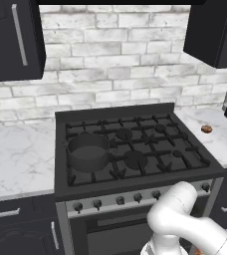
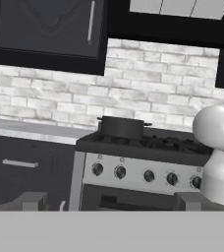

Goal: Turn on the burner for the pot on the stove. Wait thirty seconds for the pot to heat up. Then add the mushroom to the pot.

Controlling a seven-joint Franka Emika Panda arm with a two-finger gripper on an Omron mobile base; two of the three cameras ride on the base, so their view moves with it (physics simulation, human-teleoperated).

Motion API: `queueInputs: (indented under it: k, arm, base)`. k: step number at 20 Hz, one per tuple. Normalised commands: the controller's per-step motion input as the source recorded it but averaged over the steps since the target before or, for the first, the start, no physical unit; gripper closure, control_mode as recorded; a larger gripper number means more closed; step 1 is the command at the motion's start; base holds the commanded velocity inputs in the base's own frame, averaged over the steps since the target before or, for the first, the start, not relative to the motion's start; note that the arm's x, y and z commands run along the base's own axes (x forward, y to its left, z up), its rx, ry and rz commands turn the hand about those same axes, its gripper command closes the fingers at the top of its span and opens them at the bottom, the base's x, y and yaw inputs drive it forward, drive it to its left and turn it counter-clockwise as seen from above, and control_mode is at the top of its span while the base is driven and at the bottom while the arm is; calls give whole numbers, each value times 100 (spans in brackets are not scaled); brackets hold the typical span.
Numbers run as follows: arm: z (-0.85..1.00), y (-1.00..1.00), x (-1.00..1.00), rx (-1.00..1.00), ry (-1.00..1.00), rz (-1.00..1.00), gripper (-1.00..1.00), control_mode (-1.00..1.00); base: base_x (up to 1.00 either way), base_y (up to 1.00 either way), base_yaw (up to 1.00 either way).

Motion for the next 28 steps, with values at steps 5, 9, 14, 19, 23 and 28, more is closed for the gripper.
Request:
queueInputs:
  k: [5, 9, 14, 19, 23, 28]
  arm:
    - [-10, -1, 22, 3, -1, 5, -100, -100]
    - [-8, -5, 31, 2, 0, 2, -100, -100]
    - [0, -8, 49, 3, 2, 0, -100, -100]
    - [-5, -1, 46, 0, 1, 0, -100, -100]
    - [-14, 0, 35, 0, 0, 0, -100, -100]
    - [-21, 0, 33, 0, 0, 0, -100, -100]
  base:
    - [0, 0, 0]
    - [0, 0, 0]
    - [0, 0, 0]
    - [0, 0, 0]
    - [0, 0, 0]
    - [0, 0, 0]
